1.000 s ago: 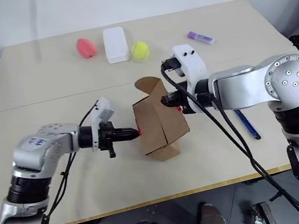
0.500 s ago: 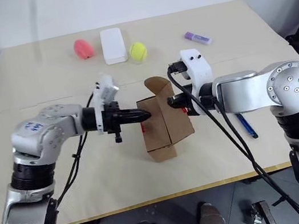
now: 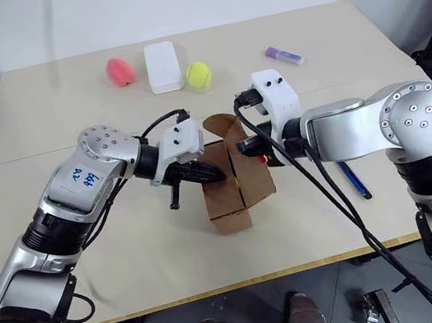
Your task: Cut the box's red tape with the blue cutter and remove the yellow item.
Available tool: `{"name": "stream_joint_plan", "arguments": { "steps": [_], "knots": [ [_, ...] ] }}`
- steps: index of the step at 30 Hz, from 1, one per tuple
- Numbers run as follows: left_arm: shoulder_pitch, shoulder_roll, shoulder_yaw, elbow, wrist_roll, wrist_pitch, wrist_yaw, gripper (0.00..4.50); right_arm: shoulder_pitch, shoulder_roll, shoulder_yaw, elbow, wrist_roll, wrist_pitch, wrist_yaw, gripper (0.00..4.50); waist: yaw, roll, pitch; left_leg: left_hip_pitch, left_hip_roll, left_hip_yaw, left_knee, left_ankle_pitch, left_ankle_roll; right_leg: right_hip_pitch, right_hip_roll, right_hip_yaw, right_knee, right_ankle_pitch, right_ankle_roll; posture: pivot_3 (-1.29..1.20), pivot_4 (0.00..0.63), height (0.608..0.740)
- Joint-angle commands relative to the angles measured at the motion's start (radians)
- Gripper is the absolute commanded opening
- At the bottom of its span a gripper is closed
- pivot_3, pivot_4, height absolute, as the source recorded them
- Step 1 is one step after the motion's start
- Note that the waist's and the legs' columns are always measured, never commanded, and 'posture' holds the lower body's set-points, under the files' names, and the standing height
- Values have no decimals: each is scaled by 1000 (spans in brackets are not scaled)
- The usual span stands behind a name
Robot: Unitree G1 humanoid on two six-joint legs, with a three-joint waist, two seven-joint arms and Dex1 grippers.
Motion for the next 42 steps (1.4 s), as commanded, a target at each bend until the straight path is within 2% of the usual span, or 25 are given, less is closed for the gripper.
{"name": "stream_joint_plan", "arguments": {
  "steps": [1,6,10,16,20,22,26,30,31,34,42],
  "knots": [
    [74,66,-63,-3,56,30,-69,0,-26,-60,-9,25,15,27,10,71,0,0,0,0,0,0,0,0,0,0,0,0,0,0,0,0,150,740],
    [120,116,-38,-40,56,47,-78,0,-26,-129,-19,69,15,35,6,71,1,0,0,1,0,0,1,0,0,1,0,0,0,0,0,0,150,740],
    [146,121,-25,-55,61,64,-64,0,9,-156,-12,83,15,41,14,71,1,0,-1,2,1,2,1,0,0,1,0,1,0,1,-2,0,150,740],
    [186,99,-5,-73,72,103,-34,0,102,-130,23,87,-36,50,41,71,27,3,-2,1,0,2,1,0,0,1,0,1,-1,1,-2,0,150,740],
    [221,110,16,-110,74,143,-29,0,133,-99,16,104,-77,47,65,71,36,-1,1,-9,0,1,3,0,1,-6,0,-1,-1,2,-2,0,150,740],
    [225,97,22,-99,82,139,-12,0,139,-79,9,109,-97,44,78,71,34,-1,1,-9,0,2,2,0,1,-6,0,-2,-2,2,-2,0,150,740],
    [217,65,29,-76,92,138,13,0,146,-45,3,82,-188,56,145,71,32,-1,1,-8,1,2,1,0,1,-6,-1,-6,-2,2,-1,0,150,740],
    [194,41,45,-44,94,181,33,0,144,-32,7,-7,-434,31,312,71,34,-1,1,-8,0,2,2,0,1,-6,-1,-5,-2,2,-1,0,150,740],
    [185,34,52,-31,90,208,38,0,149,-30,6,-18,-472,31,345,259,34,-1,1,-8,0,2,2,0,1,-6,-1,-5,-2,2,-1,0,150,740],
    [157,31,61,8,94,245,39,616,165,-25,-10,-44,-556,44,439,1077,32,-1,1,-8,0,2,2,0,1,-6,-1,-5,-1,2,-1,0,150,740],
    [119,92,104,79,105,224,32,2866,218,-86,-123,-79,-793,-19,685,3730,27,-1,1,-8,0,2,1,0,0,-6,-1,-5,-1,2,-1,0,150,740]
  ]
}}
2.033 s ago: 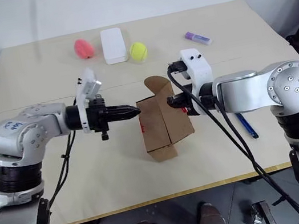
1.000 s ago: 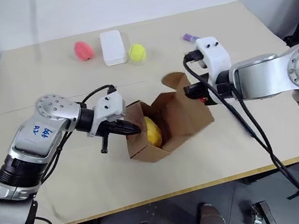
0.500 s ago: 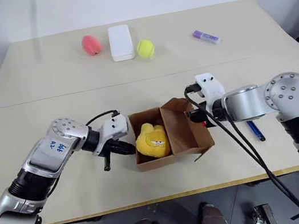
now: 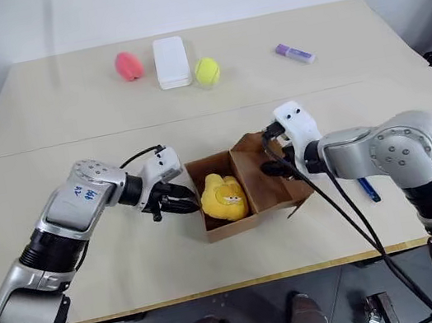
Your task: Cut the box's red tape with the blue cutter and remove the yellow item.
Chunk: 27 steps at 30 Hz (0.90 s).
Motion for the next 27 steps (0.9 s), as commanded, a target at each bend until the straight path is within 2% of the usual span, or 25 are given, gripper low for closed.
{"name": "stream_joint_plan", "arguments": {
  "steps": [1,2,5,8,12,14,16,21,27],
  "knots": [
    [-26,57,51,36,13,-23,-2,3223,27,-66,-89,-37,-126,-69,140,4127,0,0,0,0,0,0,0,0,0,0,0,0,0,0,0,0,150,740],
    [-29,69,56,45,14,-31,-5,3516,38,-82,-98,-39,-160,-83,177,4478,0,0,0,0,0,0,0,0,0,0,0,0,0,0,0,0,150,740],
    [-70,93,102,79,-9,-37,-18,4398,74,-140,-145,-27,-246,-133,292,4500,0,0,0,0,0,0,0,0,0,0,0,0,0,0,0,0,150,740],
    [-147,87,145,122,-23,-50,-17,4480,119,-202,-200,-20,-318,-190,417,4500,5,-1,1,0,0,0,0,0,0,0,0,0,0,0,0,0,150,740],
    [-284,-11,159,173,-47,-97,-26,4480,226,-269,-296,-11,-424,-371,636,4500,20,-2,1,-1,-1,1,0,0,0,0,0,0,-1,1,2,0,150,740],
    [-318,-71,97,159,-17,-211,-68,4480,324,-289,-388,-65,-419,-445,777,4500,29,-2,1,-1,-1,1,0,0,1,0,0,0,-2,2,3,0,150,740],
    [-327,-106,50,149,-3,-268,-114,4480,392,-295,-442,-103,-429,-476,844,4500,28,-2,1,0,-1,1,0,-1,1,0,0,-1,-2,2,4,0,150,740],
    [-319,-169,-49,169,25,-377,-216,4480,479,-269,-560,-182,-427,-456,843,4500,9,-2,1,1,-1,4,-1,-1,1,0,0,-1,-2,2,3,0,150,740],
    [-313,-236,-144,302,109,-458,-251,4480,599,-206,-695,-303,-413,-394,772,4500,6,-2,1,2,-1,4,1,-1,1,2,0,0,-1,3,2,0,150,740]
  ]
}}
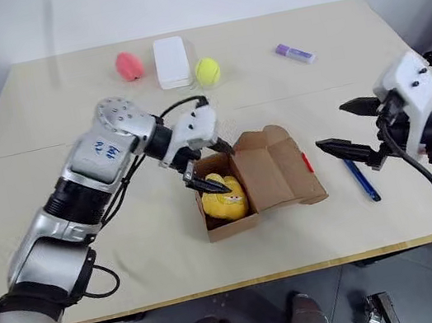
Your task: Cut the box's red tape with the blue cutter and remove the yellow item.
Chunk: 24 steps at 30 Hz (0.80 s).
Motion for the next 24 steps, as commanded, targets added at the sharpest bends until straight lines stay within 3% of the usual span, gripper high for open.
{"name": "stream_joint_plan", "arguments": {
  "steps": [1,7,8,11,17,23,24],
  "knots": [
    [3,-25,-39,44,50,-48,-26,4480,61,30,-105,-89,16,36,-45,4500,1,0,0,0,0,0,0,0,0,0,0,0,0,0,0,0,150,740],
    [19,-42,-81,95,126,-143,-27,4480,120,54,-190,-158,34,86,-84,4500,5,0,0,1,0,0,0,0,0,1,0,0,0,0,0,0,150,740],
    [21,-51,-73,103,127,-143,-21,4303,122,56,-195,-164,38,90,-88,4500,5,0,0,2,0,0,0,0,0,1,0,0,0,0,0,0,150,740],
    [27,-59,-57,94,122,-139,-35,3643,132,60,-212,-179,46,102,-91,4500,6,0,0,3,0,0,1,0,0,3,0,0,0,0,0,0,150,740],
    [34,-59,-20,80,117,-152,-25,1812,159,78,-230,-189,53,76,-51,4500,17,0,0,4,0,0,2,0,0,4,0,1,0,0,0,0,150,740],
    [26,-63,56,11,74,-93,-2,16,268,135,-247,-215,52,-56,129,4500,25,0,0,3,0,-1,2,0,1,4,0,1,0,0,0,0,150,740],
    [21,-63,70,-2,66,-77,2,16,293,134,-243,-214,40,-79,167,4500,25,0,0,3,0,0,3,0,1,4,0,1,0,1,0,0,150,740]
  ]
}}
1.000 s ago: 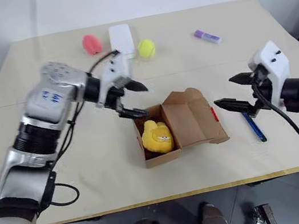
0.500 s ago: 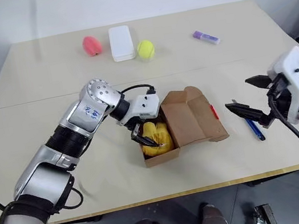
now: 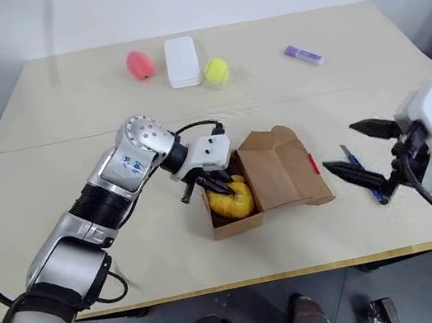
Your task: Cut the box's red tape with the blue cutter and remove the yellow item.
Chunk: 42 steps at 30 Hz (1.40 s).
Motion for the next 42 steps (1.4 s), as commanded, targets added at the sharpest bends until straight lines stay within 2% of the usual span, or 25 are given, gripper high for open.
{"name": "stream_joint_plan", "arguments": {
  "steps": [1,8,16,21,25,27,31,36,39,42],
  "knots": [
    [-16,-6,70,-83,-38,48,26,16,60,12,-27,-16,-24,-103,117,4500,0,0,0,0,0,0,0,0,0,0,0,0,0,0,0,0,150,740],
    [-70,-5,198,-143,-108,207,100,16,114,58,-14,63,-64,-281,294,4500,-4,0,0,1,0,0,0,0,0,0,0,0,0,0,0,0,150,740],
    [-111,12,355,-181,-192,393,247,16,52,65,-7,167,-43,-352,369,4500,-5,0,0,2,0,0,1,0,0,1,0,0,1,0,0,0,150,740],
    [-122,105,416,-147,-175,453,351,16,-31,82,-2,243,-3,-368,389,4500,-14,0,0,2,0,0,0,0,0,1,0,0,1,0,0,0,150,740],
    [-62,244,421,-139,-119,470,413,16,-59,51,33,314,-21,-376,464,4500,-26,0,0,3,0,0,0,0,0,1,0,0,2,0,0,0,150,740],
    [35,352,437,-171,-103,536,428,16,-99,36,66,357,-41,-379,473,4500,-33,1,0,3,0,0,0,0,0,1,0,0,2,0,0,0,150,740],
    [234,495,467,-249,-112,590,434,16,-166,25,127,420,-73,-385,491,4500,-45,1,0,6,0,2,-3,0,0,1,0,2,4,0,0,0,150,740],
    [385,557,524,-272,-125,607,485,16,-253,31,200,487,-107,-400,514,4500,-26,0,0,5,1,1,0,0,0,1,0,2,3,0,0,0,150,740],
    [413,568,547,-291,-131,620,515,645,-299,38,235,517,-115,-408,532,4500,-24,0,0,4,1,1,1,0,0,1,0,2,3,0,0,0,150,740],
    [418,580,574,-328,-150,649,523,1516,-329,39,254,546,-115,-419,561,4500,-28,0,0,4,1,1,1,0,-1,1,0,2,4,0,0,0,150,740]
  ]
}}
